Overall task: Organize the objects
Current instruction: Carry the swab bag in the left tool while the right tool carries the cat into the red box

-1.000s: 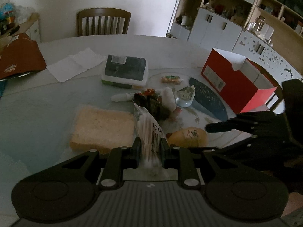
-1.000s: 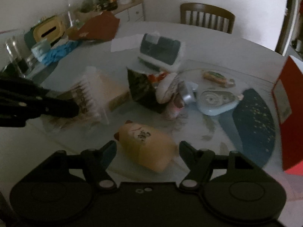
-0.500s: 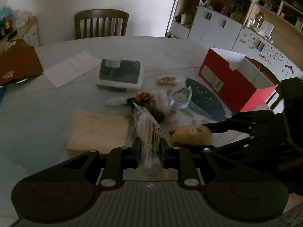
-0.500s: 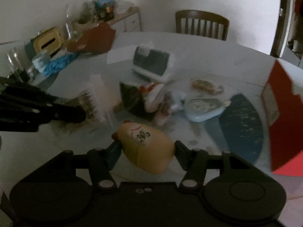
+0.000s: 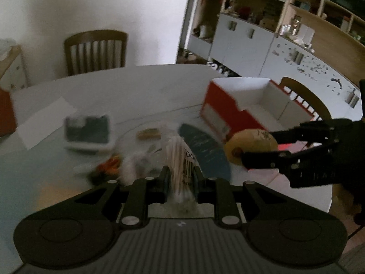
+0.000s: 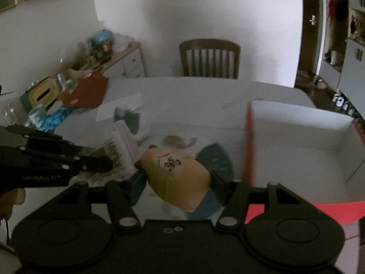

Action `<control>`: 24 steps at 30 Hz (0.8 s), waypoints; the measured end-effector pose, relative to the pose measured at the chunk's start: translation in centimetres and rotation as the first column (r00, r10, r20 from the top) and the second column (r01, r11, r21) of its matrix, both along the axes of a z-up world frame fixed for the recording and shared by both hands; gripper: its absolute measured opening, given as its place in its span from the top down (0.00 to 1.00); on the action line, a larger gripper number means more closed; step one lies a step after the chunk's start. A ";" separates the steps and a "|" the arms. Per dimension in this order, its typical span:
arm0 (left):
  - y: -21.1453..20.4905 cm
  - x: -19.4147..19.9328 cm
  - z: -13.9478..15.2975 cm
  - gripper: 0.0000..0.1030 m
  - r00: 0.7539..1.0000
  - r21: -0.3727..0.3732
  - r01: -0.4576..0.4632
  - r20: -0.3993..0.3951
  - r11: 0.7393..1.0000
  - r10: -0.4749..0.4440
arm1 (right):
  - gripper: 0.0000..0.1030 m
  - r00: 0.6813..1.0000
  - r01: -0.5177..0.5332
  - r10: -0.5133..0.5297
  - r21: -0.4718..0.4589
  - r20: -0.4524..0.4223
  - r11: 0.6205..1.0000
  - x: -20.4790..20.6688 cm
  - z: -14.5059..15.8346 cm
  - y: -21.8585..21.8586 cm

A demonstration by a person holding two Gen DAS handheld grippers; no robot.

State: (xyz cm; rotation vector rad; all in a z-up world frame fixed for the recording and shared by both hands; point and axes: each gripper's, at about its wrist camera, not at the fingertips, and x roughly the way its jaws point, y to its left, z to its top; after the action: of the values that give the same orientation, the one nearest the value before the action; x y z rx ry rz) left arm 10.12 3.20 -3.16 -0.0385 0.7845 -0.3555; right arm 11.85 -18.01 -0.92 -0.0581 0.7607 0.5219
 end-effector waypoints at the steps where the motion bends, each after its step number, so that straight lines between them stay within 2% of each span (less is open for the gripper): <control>1: -1.1 0.4 0.2 0.81 1.000 0.003 0.010 0.005 1.000 -0.010 | 0.42 1.000 0.009 -0.009 0.002 0.007 1.000 0.3 0.2 -0.9; 10: -9.5 3.9 1.8 0.81 0.997 0.013 0.070 0.043 0.997 -0.071 | 0.42 0.996 0.086 -0.085 -0.019 0.039 0.996 3.3 0.7 -8.5; 16: -14.5 6.1 2.0 0.81 0.993 0.038 0.106 0.042 0.994 -0.107 | 0.42 0.992 0.123 -0.122 -0.038 0.029 0.992 5.1 -0.2 -11.7; 24: -19.1 9.5 2.5 0.81 0.989 0.070 0.140 0.033 0.988 -0.143 | 0.42 0.988 0.157 -0.157 -0.085 0.005 0.984 7.6 -1.7 -15.1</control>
State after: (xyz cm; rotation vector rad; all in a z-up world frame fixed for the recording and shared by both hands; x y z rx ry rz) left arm 19.67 -15.94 -0.65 0.0879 0.7630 -0.4625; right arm 19.45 -33.11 -2.62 -0.0758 0.7819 0.3394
